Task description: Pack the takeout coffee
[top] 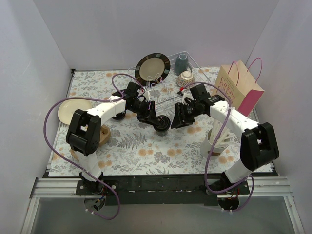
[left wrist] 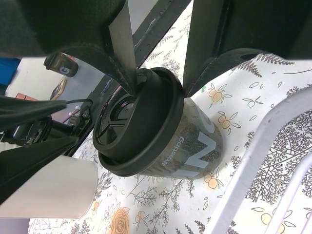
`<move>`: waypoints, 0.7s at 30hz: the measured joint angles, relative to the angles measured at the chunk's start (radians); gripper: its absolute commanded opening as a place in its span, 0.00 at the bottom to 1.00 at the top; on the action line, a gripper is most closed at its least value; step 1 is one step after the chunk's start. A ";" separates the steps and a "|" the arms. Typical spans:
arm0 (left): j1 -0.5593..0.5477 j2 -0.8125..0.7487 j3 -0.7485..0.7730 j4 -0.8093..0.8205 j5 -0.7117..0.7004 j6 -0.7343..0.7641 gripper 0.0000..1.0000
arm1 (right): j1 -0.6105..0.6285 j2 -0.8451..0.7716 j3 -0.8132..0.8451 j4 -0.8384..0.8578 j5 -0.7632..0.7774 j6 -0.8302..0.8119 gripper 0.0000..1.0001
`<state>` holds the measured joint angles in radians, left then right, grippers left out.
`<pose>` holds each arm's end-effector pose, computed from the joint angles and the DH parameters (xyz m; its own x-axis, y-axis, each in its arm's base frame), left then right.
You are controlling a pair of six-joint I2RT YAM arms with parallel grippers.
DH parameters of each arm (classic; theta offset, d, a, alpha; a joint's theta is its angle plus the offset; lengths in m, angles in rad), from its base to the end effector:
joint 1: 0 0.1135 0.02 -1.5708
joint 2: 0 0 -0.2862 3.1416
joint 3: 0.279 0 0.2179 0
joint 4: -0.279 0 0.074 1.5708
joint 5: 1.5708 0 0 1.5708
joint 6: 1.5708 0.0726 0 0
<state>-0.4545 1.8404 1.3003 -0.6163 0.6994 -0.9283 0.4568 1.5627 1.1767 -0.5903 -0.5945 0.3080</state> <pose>0.3020 -0.1996 0.2145 -0.9482 -0.2185 0.2305 -0.3176 0.6655 -0.6754 0.2598 0.1730 0.2653 -0.9046 -0.1647 -0.3931 -0.3911 0.6874 0.6120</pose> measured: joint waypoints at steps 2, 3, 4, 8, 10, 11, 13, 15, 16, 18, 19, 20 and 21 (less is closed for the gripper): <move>0.000 0.003 0.004 -0.003 0.000 -0.005 0.39 | 0.000 0.006 -0.029 0.018 -0.013 0.008 0.46; 0.000 0.005 0.005 -0.004 0.000 -0.009 0.39 | 0.000 0.011 -0.034 0.024 -0.018 0.011 0.46; 0.000 0.005 0.006 -0.004 0.000 -0.011 0.39 | 0.000 0.017 -0.037 0.036 -0.024 0.013 0.46; 0.000 0.010 0.011 -0.006 0.000 -0.022 0.39 | 0.002 0.035 -0.044 0.081 -0.042 0.031 0.45; 0.000 0.010 0.011 -0.005 0.000 -0.027 0.39 | 0.004 0.044 -0.046 0.100 -0.045 0.042 0.45; 0.000 0.010 0.010 -0.004 0.000 -0.030 0.39 | 0.005 0.048 -0.046 0.106 -0.045 0.049 0.44; 0.000 0.010 0.008 -0.003 0.000 -0.035 0.39 | 0.011 0.055 -0.051 0.121 -0.044 0.063 0.43; 0.000 0.010 0.006 0.000 0.001 -0.039 0.38 | 0.015 0.057 -0.063 0.139 -0.039 0.083 0.42; 0.000 0.009 0.004 0.001 0.001 -0.041 0.38 | 0.018 0.057 -0.068 0.144 -0.036 0.092 0.42; 0.000 0.008 0.002 0.004 0.001 -0.042 0.38 | 0.024 0.058 -0.079 0.154 -0.029 0.111 0.41; 0.000 0.008 0.001 0.005 0.001 -0.043 0.38 | 0.027 0.060 -0.082 0.156 -0.023 0.120 0.41; 0.000 0.007 0.000 0.007 0.001 -0.045 0.39 | 0.031 0.062 -0.083 0.161 -0.016 0.130 0.41; 0.000 0.007 0.000 0.008 0.001 -0.045 0.38 | 0.034 0.063 -0.085 0.169 -0.010 0.137 0.41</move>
<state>-0.4545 1.8473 1.2999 -0.6086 0.7006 -0.9737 0.4908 1.6260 1.0912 -0.4217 -0.6048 0.4446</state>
